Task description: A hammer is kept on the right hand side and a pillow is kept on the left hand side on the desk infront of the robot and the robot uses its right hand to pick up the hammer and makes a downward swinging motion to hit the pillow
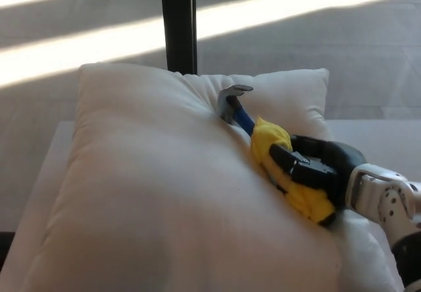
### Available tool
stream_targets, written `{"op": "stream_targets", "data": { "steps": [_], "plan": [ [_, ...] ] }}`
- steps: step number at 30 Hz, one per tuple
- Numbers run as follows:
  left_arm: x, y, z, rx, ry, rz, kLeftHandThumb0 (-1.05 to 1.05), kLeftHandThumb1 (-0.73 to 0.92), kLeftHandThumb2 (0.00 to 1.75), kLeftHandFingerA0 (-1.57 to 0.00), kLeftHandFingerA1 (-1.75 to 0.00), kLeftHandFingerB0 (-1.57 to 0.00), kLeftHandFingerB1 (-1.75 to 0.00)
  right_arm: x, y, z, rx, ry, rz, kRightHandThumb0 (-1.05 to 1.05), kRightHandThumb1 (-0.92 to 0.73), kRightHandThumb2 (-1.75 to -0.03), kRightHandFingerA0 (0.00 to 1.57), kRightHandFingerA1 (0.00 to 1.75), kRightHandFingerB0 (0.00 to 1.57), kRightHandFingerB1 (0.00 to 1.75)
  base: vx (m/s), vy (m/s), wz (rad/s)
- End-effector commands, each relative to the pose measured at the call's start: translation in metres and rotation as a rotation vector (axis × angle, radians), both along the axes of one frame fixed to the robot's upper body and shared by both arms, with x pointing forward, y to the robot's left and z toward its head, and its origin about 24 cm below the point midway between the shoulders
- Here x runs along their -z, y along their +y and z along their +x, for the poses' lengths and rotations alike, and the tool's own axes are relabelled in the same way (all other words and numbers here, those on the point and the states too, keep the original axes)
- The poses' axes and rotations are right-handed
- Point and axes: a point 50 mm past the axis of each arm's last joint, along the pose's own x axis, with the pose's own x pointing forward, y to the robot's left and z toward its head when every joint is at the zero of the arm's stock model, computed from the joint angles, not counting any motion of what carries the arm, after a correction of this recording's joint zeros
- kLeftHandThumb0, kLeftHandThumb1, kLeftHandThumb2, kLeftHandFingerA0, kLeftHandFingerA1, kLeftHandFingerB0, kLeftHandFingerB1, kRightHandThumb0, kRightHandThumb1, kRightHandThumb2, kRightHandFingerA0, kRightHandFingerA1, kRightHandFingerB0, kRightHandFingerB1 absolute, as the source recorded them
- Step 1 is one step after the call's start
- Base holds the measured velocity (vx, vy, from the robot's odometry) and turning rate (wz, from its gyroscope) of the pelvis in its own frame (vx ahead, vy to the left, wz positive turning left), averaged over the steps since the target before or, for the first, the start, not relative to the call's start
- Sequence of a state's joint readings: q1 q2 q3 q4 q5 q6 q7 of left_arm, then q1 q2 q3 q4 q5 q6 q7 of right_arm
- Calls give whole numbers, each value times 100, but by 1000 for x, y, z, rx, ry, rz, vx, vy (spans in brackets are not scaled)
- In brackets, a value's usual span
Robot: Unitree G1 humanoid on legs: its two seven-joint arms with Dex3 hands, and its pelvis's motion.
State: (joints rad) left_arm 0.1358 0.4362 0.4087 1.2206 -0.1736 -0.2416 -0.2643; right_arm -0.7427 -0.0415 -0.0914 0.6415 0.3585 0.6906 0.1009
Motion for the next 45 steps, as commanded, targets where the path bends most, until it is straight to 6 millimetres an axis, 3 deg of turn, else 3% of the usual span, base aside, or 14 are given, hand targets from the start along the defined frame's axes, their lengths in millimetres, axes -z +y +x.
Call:
{"op": "stream_targets", "data": {
  "steps": [1, 6, 8, 9, 13, 17, 20, 23, 25, 30, 34, 37, 39, 45],
  "plan": [
    [-7, 9, 1, -4, 0, 39, -52, 70, 61, -74, -58, -65, -50, 68, -9, -40, 54, 414, -129, -46, -86, -79, 113, 175, 76, 175, 0, 0, 0],
    [-8, 8, 0, 31, 3, 50, -53, 74, 62, -70, -61, -60, -52, 35, -4, -20, 80, 326, -46, -45, -84, -80, 112, 175, 79, 172, 0, 0, 0],
    [-7, 8, 0, -22, -12, 32, -52, 70, 61, -74, -62, -64, -52, 12, -2, -9, 48, 248, 11, -42, -86, -85, 114, 175, 86, 175, 0, 0, 0],
    [-6, 8, -1, -26, -12, 33, -52, 70, 61, -74, -63, -64, -53, -2, 0, -4, 43, 228, 43, -41, -79, -93, 111, 175, 78, 174, 0, 0, 0],
    [-7, 8, 0, -10, -16, 32, -52, 72, 62, -73, -62, -62, -53, -50, 2, 9, 25, 118, 123, -45, -88, -74, 108, 175, 71, 169, 0, 0, 0],
    [-7, 8, -1, -6, -7, 35, -52, 72, 62, -73, -61, -63, -52, -87, 0, 16, 21, 74, 221, -42, -80, -82, 109, 175, 72, 159, 0, 0, 0],
    [-7, 8, -2, 6, -8, 36, -52, 73, 62, -72, -60, -61, -52, -120, -7, 19, 4, -2, 325, -34, -68, -109, 106, 175, 82, 158, 0, 0, 0],
    [-7, 8, -2, 13, 2, 47, -52, 73, 62, -73, -61, -63, -52, -146, -15, 19, 23, -59, 380, -34, -64, -115, 107, 175, 79, 170, 0, 0, 0],
    [-7, 8, -6, 14, 5, 42, -51, 73, 62, -71, -60, -61, -51, -169, -39, 12, 62, -184, 436, -33, -68, -108, 104, 175, 70, 173, 0, 0, 0],
    [-6, 8, -6, 4, 17, 44, -53, 72, 62, -73, -59, -63, -51, -175, -67, 5, 162, -217, 461, -34, -75, -102, 107, 175, 67, 175, 0, 0, 0],
    [-7, 10, -6, -11, 11, 40, -52, 72, 62, -73, -58, -63, -50, -161, -122, -5, 400, -267, 395, -32, -82, -97, 106, 175, 65, 175, 0, 0, 0],
    [-8, 11, -7, -6, 7, 45, -52, 72, 62, -72, -59, -63, -51, -154, -139, -8, 468, -270, 370, -31, -85, -96, 105, 175, 64, 175, 0, 0, 0],
    [-8, 10, -9, -14, 3, 33, -53, 71, 61, -73, -60, -62, -51, -122, -170, -19, 576, -280, 116, -30, -83, -100, 103, 175, 71, 175, 0, 0, 0],
    [-8, 10, -5, 23, 7, 41, -52, 75, 63, -68, -57, -57, -50, -85, -197, -39, 638, -304, -276, -13, -61, -122, 97, 175, 69, 175, 0, 0, 0]
  ]
}}
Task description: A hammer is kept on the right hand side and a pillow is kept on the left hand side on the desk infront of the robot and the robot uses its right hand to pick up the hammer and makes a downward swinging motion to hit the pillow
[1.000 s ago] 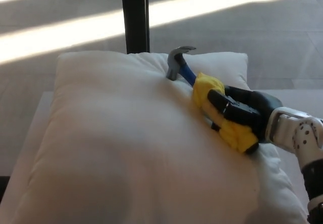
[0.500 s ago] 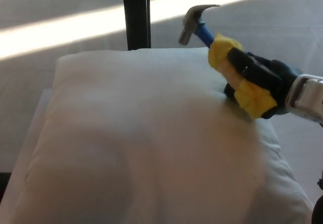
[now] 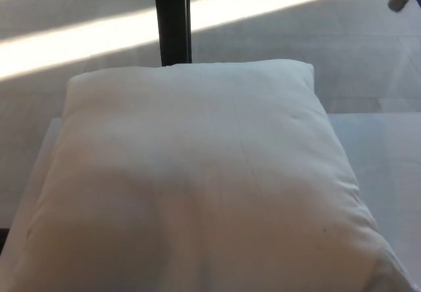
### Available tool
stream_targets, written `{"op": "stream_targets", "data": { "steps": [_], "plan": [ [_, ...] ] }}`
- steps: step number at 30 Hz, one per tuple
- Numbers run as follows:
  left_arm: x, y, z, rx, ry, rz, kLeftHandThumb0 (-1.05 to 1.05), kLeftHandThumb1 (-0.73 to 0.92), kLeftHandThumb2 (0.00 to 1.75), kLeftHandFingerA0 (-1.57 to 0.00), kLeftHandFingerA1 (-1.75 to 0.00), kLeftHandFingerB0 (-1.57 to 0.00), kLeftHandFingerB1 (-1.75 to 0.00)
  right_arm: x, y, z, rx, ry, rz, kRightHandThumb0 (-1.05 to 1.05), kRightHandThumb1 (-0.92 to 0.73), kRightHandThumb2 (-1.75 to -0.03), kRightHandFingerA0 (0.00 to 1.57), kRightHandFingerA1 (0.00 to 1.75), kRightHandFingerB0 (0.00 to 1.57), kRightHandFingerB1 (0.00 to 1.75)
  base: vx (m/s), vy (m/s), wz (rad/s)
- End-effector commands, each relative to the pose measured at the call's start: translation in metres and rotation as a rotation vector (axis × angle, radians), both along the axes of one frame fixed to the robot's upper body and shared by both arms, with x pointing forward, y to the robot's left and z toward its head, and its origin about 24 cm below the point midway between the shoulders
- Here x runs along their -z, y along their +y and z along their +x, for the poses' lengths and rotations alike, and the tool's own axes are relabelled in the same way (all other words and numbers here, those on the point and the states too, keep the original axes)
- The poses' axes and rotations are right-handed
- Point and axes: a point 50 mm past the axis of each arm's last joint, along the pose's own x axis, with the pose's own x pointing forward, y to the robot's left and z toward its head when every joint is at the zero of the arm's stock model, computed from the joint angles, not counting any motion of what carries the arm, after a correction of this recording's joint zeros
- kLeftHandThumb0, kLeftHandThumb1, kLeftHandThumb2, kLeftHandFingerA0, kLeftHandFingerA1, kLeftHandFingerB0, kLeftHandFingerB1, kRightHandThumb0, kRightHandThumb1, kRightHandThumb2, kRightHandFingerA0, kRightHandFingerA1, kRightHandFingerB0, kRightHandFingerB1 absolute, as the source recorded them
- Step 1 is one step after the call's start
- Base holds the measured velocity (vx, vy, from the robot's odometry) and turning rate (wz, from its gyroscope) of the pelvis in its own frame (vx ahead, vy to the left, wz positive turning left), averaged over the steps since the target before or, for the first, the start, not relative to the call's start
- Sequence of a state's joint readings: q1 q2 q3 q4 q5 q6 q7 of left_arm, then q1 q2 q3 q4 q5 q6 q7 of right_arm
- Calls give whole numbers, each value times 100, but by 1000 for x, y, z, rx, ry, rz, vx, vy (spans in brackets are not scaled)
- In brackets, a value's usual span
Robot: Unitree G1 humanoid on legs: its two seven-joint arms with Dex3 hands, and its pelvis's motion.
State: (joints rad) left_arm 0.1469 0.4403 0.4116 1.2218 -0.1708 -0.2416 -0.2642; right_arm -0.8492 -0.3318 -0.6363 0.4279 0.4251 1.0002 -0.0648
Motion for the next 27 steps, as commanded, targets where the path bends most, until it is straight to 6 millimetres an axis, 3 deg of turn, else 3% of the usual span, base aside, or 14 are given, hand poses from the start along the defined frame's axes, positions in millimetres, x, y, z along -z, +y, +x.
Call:
{"op": "stream_targets", "data": {
  "steps": [1, 2, 3, 4, 5, 6, 9, 10, 11, 12, 15, 18, 19, 27],
  "plan": [
    [-8, 8, 0, 25, -6, 40, -52, 73, 62, -70, -58, -60, -51, 33, -48, -27, 175, 9, -474, -14, -61, -116, 100, 175, 69, 175, 0, 0, 0],
    [-8, 8, 1, 20, -8, 38, -52, 73, 62, -70, -60, -59, -52, 41, -52, -31, 188, 28, -513, -14, -53, -123, 102, 175, 72, 175, 0, 0, 0],
    [-8, 8, 1, 17, -11, 35, -52, 73, 62, -70, -60, -59, -52, 48, -55, -34, 192, 47, -607, -25, -49, -117, 127, 147, 105, 134, 0, 0, 0],
    [-8, 8, 1, 20, -12, 37, -53, 73, 62, -69, -60, -59, -52, 54, -56, -37, 191, 78, -695, -27, -51, -117, 127, 143, 105, 130, 0, 0, 0],
    [-8, 8, 0, 22, -14, 38, -53, 73, 62, -69, -60, -59, -52, 57, -57, -38, 191, 91, -714, -27, -51, -117, 127, 143, 105, 130, 0, 0, 0],
    [-8, 8, 0, 19, -16, 37, -52, 73, 62, -70, -61, -59, -52, 62, -59, -40, 191, 133, -770, -19, -53, -118, 98, 175, 80, 157, 0, 0, 0],
    [-8, 9, 1, 10, -10, 38, -51, 74, 62, -71, -58, -59, -50, 71, -59, -45, 154, 163, -977, -21, -47, -115, 96, 175, 78, 157, 0, 0, 0],
    [-9, 9, 2, 29, -6, 53, -50, 74, 62, -71, -59, -60, -51, 78, -57, -49, 140, 206, -1116, -30, -59, -86, 96, 168, 71, 90, 0, 0, 0],
    [-8, 9, 2, 11, -19, 36, -52, 73, 62, -71, -62, -60, -51, 85, -55, -53, 116, 229, -1259, -27, -62, -79, 96, 172, 77, 101, 0, 0, 0],
    [-8, 8, 2, 2, -24, 29, -51, 73, 62, -71, -62, -59, -51, 89, -54, -55, 95, 221, -1334, -24, -60, -86, 94, 175, 74, 140, 0, 0, 0],
    [-8, 8, 1, 16, -15, 45, -52, 73, 62, -73, -61, -61, -51, 95, -52, -58, 69, 227, -1435, -26, -62, -86, 93, 171, 78, 143, 0, 0, 0],
    [-7, 7, 2, 5, -18, 39, -52, 73, 62, -74, -62, -62, -52, 102, -49, -62, -13, 238, -1684, -26, -72, -81, 92, 171, 78, 144, 0, 0, 0],
    [-7, 7, 1, 11, -18, 37, -51, 73, 62, -72, -63, -61, -53, 107, -46, -66, -54, 225, -1783, -23, -68, -81, 91, 174, 75, 155, 0, 0, 0],
    [-7, 6, 3, 10, -24, 25, -52, 73, 62, -71, -62, -59, -52, 130, -30, -79, -199, 113, -1964, -25, -58, -93, 93, 175, 73, 148, 0, 0, 0]
  ]
}}
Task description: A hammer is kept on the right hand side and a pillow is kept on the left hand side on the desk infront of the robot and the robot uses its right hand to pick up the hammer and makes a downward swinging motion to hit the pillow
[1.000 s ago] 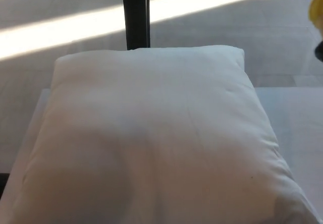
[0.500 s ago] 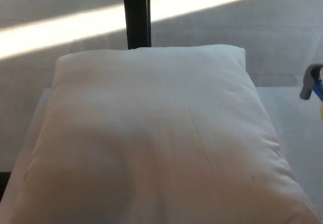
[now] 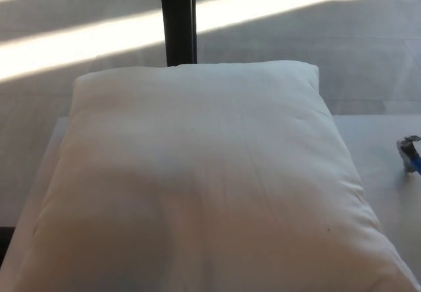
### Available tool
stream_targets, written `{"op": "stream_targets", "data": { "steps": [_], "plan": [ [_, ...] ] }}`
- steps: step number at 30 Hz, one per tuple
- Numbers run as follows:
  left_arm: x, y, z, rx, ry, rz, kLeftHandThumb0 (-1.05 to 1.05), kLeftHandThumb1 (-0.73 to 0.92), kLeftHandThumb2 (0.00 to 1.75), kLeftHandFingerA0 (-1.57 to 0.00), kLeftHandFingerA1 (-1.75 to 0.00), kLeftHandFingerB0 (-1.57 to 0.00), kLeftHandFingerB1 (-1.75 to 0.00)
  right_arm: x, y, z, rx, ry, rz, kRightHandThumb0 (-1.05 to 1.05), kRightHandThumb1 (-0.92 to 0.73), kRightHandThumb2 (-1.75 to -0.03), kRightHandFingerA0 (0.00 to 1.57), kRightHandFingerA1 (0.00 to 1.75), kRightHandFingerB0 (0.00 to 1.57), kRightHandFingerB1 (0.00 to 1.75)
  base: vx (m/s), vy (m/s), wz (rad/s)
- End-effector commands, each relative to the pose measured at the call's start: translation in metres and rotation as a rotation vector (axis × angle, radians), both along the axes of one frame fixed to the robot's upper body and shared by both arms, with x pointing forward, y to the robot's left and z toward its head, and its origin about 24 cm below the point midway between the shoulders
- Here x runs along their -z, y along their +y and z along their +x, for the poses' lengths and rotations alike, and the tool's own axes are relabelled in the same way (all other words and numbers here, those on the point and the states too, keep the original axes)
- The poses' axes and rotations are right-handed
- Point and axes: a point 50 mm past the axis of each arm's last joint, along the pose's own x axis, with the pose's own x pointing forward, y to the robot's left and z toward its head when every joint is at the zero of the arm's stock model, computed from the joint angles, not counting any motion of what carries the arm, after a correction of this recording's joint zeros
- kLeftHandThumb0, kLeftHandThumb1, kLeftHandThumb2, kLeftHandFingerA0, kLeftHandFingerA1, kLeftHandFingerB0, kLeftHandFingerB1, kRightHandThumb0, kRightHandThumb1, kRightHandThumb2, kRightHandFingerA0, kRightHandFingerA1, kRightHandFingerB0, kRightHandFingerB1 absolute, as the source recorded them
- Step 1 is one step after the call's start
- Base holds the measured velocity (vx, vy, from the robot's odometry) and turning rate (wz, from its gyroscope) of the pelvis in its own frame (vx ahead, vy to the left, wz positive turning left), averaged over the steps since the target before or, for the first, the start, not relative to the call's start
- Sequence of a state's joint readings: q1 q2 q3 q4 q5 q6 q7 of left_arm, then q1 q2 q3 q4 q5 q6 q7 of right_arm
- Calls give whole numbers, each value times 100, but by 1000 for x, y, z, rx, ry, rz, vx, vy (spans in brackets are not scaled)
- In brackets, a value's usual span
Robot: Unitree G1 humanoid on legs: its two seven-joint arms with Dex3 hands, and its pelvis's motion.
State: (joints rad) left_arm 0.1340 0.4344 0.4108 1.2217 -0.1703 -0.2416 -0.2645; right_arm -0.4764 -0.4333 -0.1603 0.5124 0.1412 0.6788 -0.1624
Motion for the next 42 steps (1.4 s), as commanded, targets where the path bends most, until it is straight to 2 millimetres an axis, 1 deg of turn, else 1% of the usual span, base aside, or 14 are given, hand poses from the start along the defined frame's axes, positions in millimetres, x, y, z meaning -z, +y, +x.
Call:
{"op": "stream_targets", "data": {
  "steps": [1, 6, 8, 9, 11, 15, 17, 19, 22, 25, 26, 33, 41, 42],
  "plan": [
    [-6, 8, -3, -34, -15, 24, -52, 70, 61, -74, -60, -64, -52, 29, 1, -39, -562, -52, -1149, -25, -60, -94, 90, 175, 71, 159, 0, 0, 0],
    [-6, 8, -3, 5, 6, 44, -53, 73, 62, -71, -59, -61, -50, 48, 15, -49, -666, -74, -1193, -21, -57, -94, 90, 175, 70, 159, 0, 0, 0],
    [-6, 8, -3, 0, 11, 46, -53, 72, 62, -73, -59, -62, -51, 56, 21, -51, -731, -66, -1175, -25, -67, -82, 87, 175, 74, 131, 0, 0, 0],
    [-6, 7, -2, 11, -1, 49, -52, 72, 62, -71, -59, -61, -52, 61, 25, -52, -748, -40, -1162, -31, -74, -70, 92, 169, 77, 84, 0, 0, 0],
    [-7, 8, -2, 18, -1, 48, -51, 73, 62, -71, -59, -60, -52, 64, 27, -53, -765, -22, -1157, -29, -73, -73, 94, 167, 73, 79, 0, 0, 0],
    [-8, 8, -2, -3, -21, 41, -52, 71, 61, -72, -62, -64, -53, 68, 28, -51, -793, 46, -1082, -35, -72, -63, 76, 139, 45, 45, 0, 0, 0],
    [-8, 9, -1, -15, -19, 44, -51, 71, 61, -74, -59, -64, -51, 73, 25, -52, -816, 145, -1064, -53, -74, -62, 44, 98, 23, 33, 0, 0, 0],
    [-8, 9, -1, 13, 3, 58, -52, 72, 62, -74, -58, -63, -51, 75, 23, -54, -835, 181, -1041, -37, -49, -104, 6, 57, 0, 50, 0, 0, 0],
    [-8, 10, -2, 9, -2, 56, -52, 72, 62, -72, -60, -62, -53, 77, 21, -55, -841, 236, -924, -89, -55, -88, 0, 19, 9, 16, 0, 0, 0],
    [-8, 9, -1, 21, -1, 55, -53, 73, 62, -72, -60, -63, -52, 72, 17, -53, -879, 297, -777, -104, -60, -97, 0, 16, 0, 0, 0, 0, 0],
    [-9, 9, 0, 30, -2, 58, -52, 74, 62, -72, -62, -62, -52, 68, 14, -51, -894, 341, -677, -96, -56, -72, 0, 0, 0, 0, 0, 0, 0],
    [-8, 9, 0, 34, 2, 66, -54, 73, 62, -72, -60, -61, -51, 32, -6, -48, -858, 295, -418, -105, -92, -72, 0, 0, 0, 0, 0, 0, 0],
    [-8, 9, 0, 0, -8, 45, -53, 71, 62, -71, -58, -61, -50, -3, -33, -59, -661, 29, -91, -105, -92, -78, 0, 0, 0, 0, 0, 0, 0],
    [-8, 9, -1, 2, -15, 38, -53, 72, 62, -70, -59, -59, -51, -8, -38, -62, -601, -17, -49, -105, -77, -97, 0, 0, 0, 2, 0, 0, 0]
  ]
}}
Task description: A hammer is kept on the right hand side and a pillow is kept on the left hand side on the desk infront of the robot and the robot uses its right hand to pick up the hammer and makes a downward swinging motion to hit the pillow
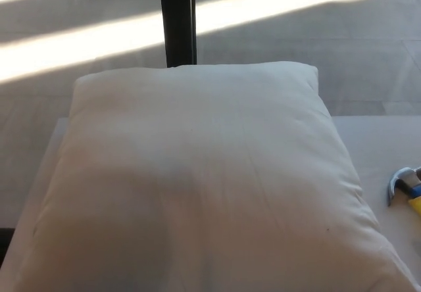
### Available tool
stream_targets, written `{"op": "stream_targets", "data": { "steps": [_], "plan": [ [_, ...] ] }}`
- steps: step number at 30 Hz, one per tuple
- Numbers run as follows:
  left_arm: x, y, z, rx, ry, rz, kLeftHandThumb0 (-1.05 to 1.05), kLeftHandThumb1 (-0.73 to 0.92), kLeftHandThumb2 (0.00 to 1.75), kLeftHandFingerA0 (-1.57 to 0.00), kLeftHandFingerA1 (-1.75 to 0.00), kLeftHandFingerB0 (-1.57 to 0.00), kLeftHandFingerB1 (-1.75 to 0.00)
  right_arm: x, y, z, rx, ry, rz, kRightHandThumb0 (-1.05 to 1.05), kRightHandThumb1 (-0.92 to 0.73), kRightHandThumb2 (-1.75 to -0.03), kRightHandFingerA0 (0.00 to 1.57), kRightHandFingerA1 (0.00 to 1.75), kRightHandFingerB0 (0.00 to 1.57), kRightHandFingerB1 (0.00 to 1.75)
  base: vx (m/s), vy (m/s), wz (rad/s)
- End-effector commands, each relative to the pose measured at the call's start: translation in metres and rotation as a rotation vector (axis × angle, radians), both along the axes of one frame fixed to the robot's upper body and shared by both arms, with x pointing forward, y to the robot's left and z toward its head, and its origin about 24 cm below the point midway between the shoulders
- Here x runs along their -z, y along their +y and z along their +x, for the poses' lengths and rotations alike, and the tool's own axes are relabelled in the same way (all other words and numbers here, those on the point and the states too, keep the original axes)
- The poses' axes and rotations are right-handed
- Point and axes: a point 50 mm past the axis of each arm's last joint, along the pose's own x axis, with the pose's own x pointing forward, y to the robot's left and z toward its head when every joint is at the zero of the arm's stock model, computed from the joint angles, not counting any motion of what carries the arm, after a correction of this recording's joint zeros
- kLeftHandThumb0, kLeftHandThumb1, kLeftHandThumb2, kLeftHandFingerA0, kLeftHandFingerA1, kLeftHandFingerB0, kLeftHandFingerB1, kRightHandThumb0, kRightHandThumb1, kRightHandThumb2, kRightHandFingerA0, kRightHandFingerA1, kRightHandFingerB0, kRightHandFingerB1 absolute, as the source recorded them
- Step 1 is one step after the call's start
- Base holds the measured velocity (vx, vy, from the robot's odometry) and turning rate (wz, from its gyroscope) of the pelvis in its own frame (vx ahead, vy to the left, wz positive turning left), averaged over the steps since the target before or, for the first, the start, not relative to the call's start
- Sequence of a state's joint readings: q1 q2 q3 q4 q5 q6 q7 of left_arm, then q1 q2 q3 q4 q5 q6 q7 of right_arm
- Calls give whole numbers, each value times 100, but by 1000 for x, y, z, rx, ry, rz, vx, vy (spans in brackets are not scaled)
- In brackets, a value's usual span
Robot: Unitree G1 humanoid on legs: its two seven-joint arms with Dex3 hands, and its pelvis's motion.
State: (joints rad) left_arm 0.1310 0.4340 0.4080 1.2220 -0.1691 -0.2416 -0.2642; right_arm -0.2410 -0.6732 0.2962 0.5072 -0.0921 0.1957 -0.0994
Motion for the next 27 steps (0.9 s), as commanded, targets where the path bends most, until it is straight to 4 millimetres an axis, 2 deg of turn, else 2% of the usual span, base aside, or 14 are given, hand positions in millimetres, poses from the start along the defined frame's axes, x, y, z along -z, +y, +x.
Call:
{"op": "stream_targets", "data": {
  "steps": [1, 2, 3, 4, 7, 8, 12, 13, 15, 16, 21, 24, 25, 27],
  "plan": [
    [-8, 10, -1, -4, 3, 54, -53, 72, 62, -73, -58, -62, -50, -51, -51, -35, -5, -96, 608, -100, -92, -71, 0, 0, 0, 0, 0, 0, 0],
    [-9, 10, -2, 24, -4, 53, -53, 74, 62, -71, -60, -60, -51, -54, -58, -40, 8, -171, 627, -98, -70, -99, 0, 0, 0, 0, 0, 0, 0],
    [-9, 10, -2, 26, -4, 53, -54, 73, 62, -70, -60, -60, -51, -60, -65, -46, 42, -261, 679, -103, -78, -116, 0, 11, 0, 0, 0, 0, 0],
    [-11, 12, 0, 3, -16, 48, -54, 71, 62, -71, -60, -62, -52, -62, -70, -49, 89, -334, 726, -104, -77, -113, 0, 5, 0, 0, 0, 0, 0],
    [-11, 12, 6, -36, -33, 40, -52, 70, 61, -72, -60, -63, -52, -70, -96, -70, 315, -607, 773, -77, -71, -106, 6, 41, 7, 30, 0, 0, 0],
    [-11, 12, 6, -34, -37, 32, -52, 71, 61, -71, -61, -62, -51, -70, -101, -75, 393, -692, 794, -70, -86, -66, 20, 40, 19, 29, 0, 0, 0],
    [-9, 11, 3, -44, -42, 27, -54, 69, 61, -75, -63, -63, -52, -63, -126, -104, 750, -999, 854, -59, -84, -65, 36, 45, 29, 34, 0, 0, 0],
    [-9, 11, 3, -42, -38, 30, -54, 70, 61, -73, -62, -64, -52, -56, -133, -115, 880, -1067, 855, -55, -65, -102, 33, 64, 21, 49, 0, 0, 0],
    [-10, 12, 4, -26, -37, 36, -54, 70, 61, -73, -62, -64, -52, -51, -138, -125, 981, -1108, 858, -55, -65, -102, 33, 64, 21, 49, 0, 0, 0],
    [-10, 12, 5, -33, -37, 35, -55, 69, 61, -73, -61, -63, -52, -44, -148, -140, 1159, -1183, 928, -48, -79, -63, 26, 48, 33, 38, 0, 0, 0],
    [-14, 14, 10, -3, -31, 46, -52, 71, 61, -73, -61, -62, -50, -23, -165, -183, 1428, -1311, 1013, -40, -84, -65, 27, 67, 29, 44, 0, 0, 0],
    [-15, 15, 8, 33, -29, 65, -54, 72, 62, -71, -62, -60, -52, -3, -168, -211, 1610, -1400, 1103, -40, -83, -63, 23, 49, 35, 52, 0, 0, 0],
    [-14, 15, 8, 17, -28, 60, -55, 70, 61, -74, -63, -63, -52, 0, -168, -215, 1641, -1383, 1087, -45, -61, -95, 23, 58, 36, 64, 0, 0, 0],
    [-14, 15, 8, -4, -24, 55, -55, 70, 61, -74, -63, -63, -52, 3, -167, -220, 1675, -1355, 1055, -45, -61, -95, 23, 58, 36, 64, 0, 0, 0]
  ]
}}
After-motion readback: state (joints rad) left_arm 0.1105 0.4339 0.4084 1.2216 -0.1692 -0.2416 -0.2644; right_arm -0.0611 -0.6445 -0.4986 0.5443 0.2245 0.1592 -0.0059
